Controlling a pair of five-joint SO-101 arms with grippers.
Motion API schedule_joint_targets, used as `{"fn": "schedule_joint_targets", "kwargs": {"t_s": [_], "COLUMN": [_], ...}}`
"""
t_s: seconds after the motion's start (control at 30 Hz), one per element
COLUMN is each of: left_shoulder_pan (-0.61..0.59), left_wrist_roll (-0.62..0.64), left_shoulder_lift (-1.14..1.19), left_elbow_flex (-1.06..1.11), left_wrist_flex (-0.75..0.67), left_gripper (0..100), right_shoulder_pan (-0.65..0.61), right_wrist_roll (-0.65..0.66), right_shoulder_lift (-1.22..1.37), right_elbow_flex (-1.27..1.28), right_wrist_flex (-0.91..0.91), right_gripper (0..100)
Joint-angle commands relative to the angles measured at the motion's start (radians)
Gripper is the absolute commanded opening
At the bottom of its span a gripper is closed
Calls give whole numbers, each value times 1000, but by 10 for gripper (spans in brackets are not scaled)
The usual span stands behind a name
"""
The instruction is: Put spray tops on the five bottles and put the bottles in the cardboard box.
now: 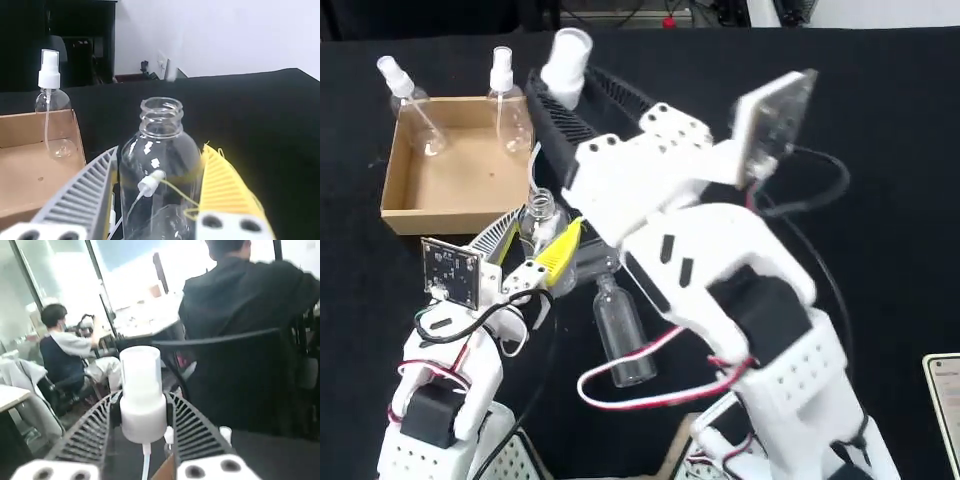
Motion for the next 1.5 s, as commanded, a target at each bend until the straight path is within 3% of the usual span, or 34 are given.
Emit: {"fn": "schedule_joint_targets", "kwargs": {"t_s": [0.0, 0.47, 0.73, 1.13, 1.47], "left_shoulder_pan": [13, 13, 13, 15, 54], "left_wrist_roll": [5, 5, 8, 5, 3], "left_shoulder_lift": [-6, -6, -6, -6, -6], "left_elbow_flex": [-10, -10, -10, -8, -25], "left_wrist_flex": [-20, -20, -20, -17, 31], "left_gripper": [65, 65, 65, 65, 68], "right_shoulder_pan": [-9, -9, -12, -46, -81], "right_wrist_roll": [-3, 0, 2, 192, 206], "right_shoulder_lift": [8, -153, -41, -2, -30], "right_elbow_flex": [21, 269, 289, 271, 278], "right_wrist_flex": [-15, -17, -15, 75, 127], "right_gripper": [11, 11, 11, 12, 12]}}
